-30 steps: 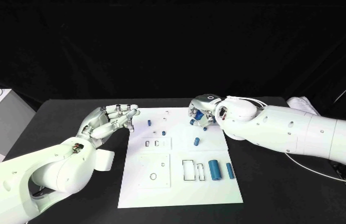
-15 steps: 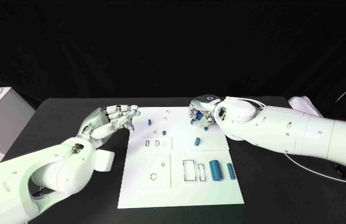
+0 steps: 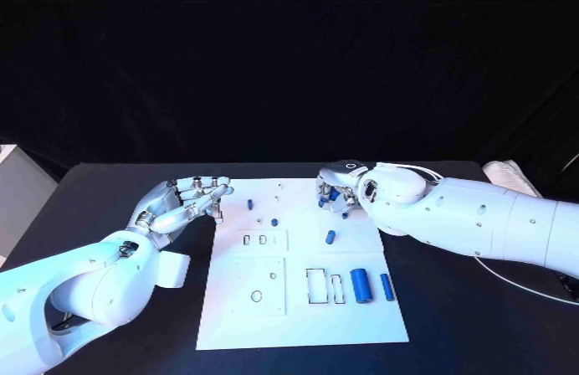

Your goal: Assemble the parts on the task board

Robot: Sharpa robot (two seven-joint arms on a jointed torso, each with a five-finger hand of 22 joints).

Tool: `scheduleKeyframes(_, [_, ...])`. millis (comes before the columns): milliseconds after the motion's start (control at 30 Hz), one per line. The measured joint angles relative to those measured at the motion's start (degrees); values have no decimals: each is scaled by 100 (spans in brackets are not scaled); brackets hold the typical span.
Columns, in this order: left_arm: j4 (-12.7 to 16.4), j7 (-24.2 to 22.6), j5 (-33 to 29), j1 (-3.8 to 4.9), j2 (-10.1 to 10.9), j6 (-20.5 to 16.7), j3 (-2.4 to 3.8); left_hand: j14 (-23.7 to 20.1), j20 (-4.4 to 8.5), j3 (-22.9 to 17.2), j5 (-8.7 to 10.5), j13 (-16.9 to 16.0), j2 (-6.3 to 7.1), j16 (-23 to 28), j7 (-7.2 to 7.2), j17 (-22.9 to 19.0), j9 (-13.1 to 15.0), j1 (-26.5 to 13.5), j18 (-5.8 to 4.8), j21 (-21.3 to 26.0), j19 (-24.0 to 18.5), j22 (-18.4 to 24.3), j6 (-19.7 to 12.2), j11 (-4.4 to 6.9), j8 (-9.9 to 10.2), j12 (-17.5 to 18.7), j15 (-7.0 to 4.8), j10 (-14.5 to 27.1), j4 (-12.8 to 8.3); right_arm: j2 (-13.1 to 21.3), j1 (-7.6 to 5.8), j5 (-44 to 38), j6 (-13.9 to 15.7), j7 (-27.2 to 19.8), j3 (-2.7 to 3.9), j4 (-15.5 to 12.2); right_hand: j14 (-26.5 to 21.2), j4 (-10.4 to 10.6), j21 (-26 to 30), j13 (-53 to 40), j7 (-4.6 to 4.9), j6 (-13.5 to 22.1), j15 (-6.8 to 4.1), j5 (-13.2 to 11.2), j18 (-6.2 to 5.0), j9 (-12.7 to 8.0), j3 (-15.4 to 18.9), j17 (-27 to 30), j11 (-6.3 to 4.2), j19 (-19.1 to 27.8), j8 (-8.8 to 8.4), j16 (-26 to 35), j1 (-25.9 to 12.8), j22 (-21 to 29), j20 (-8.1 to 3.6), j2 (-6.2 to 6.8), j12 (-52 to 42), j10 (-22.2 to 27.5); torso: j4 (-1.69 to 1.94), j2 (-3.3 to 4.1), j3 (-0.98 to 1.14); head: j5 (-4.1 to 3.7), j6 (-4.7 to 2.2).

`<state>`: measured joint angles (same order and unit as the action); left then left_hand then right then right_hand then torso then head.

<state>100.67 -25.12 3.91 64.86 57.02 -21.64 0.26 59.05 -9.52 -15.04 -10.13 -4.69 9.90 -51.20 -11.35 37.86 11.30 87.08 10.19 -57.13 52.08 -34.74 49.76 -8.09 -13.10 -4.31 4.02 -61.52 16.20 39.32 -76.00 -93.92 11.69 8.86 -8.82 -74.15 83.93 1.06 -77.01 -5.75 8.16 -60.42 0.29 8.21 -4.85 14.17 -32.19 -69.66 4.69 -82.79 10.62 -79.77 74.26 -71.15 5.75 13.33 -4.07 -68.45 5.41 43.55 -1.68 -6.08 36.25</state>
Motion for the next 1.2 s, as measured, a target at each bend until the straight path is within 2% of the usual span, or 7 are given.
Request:
scheduleKeyframes(167, [-3,11,0,1,2,5,0,0,0,-16,0,0,0,-27,0,0,0,0,0,0,0,-8,0,0,0,0,0,0,-16,-13,-2,11,4,0,5,10,1,21,-53,-9,-40,-82,-1,0,3,34,-86,6,-23,0,46,-25,-14,-49,0,-13,0,-88,0,10,-5,-1,-2])
scheduleKeyframes(200, [-4,13,0,2,2,6,0,0,0,-16,0,0,0,-27,0,0,0,0,0,0,0,-8,0,0,0,0,0,0,-16,-14,-3,19,13,-1,5,12,19,25,-95,-17,-59,-122,-26,0,72,48,-133,3,-43,-14,79,-33,-36,-101,-15,-36,0,-144,-1,11,-7,-1,-2])
scheduleKeyframes(233, [-4,15,0,2,2,7,0,0,-2,-24,0,0,0,-27,0,0,0,0,0,-11,-2,-10,0,0,0,0,0,0,-8,-14,-3,27,22,-4,6,13,13,37,-118,-25,-76,-139,-50,0,91,64,-144,-1,-52,-32,93,-33,-51,-139,-32,-51,0,-177,-2,12,-7,-1,-2])
scheduleKeyframes(500, [-32,28,0,2,1,13,0,0,-7,-48,0,1,0,-27,0,-1,5,0,0,-44,-31,-26,0,0,0,0,0,0,-16,-14,9,152,240,-20,-1,-40,10,87,-228,-61,-153,-273,-94,-15,91,190,-225,-29,-134,-73,224,-66,-105,-334,-73,-103,1,-385,-1,23,-11,2,-18])
scheduleKeyframes(800, [-80,37,-1,2,3,17,0,0,1,-64,-1,1,0,-61,0,-1,11,0,0,-79,-40,-45,0,0,0,0,0,-1,-32,-150,11,165,779,146,12,-138,-11,83,-310,-71,-174,-293,-115,-27,91,214,-253,-35,-132,-92,281,-88,-120,-380,-93,-120,0,-421,-5,27,-18,14,-71])
scheduleKeyframes(1033, [-98,42,-1,3,11,18,0,0,1,-80,-1,1,0,-61,0,-1,16,0,0,-79,-40,-50,0,0,0,0,0,-1,-16,-439,6,-75,1193,338,20,-63,-11,73,-310,-71,-174,-292,-114,-32,90,215,-262,-30,-152,-92,283,-88,-119,-380,-93,-121,0,-441,0,44,-12,29,-109])
scheduleKeyframes(1200, [-104,45,-1,4,7,21,0,0,1,-80,-3,1,0,-61,0,-1,15,0,0,-79,-40,-51,0,0,0,0,0,-1,-16,-650,7,-414,1492,477,22,59,10,27,-334,-77,-174,-292,-135,-10,90,215,-309,-22,-152,-92,283,-88,-103,-380,-92,-136,2,-441,7,52,-25,12,-120])
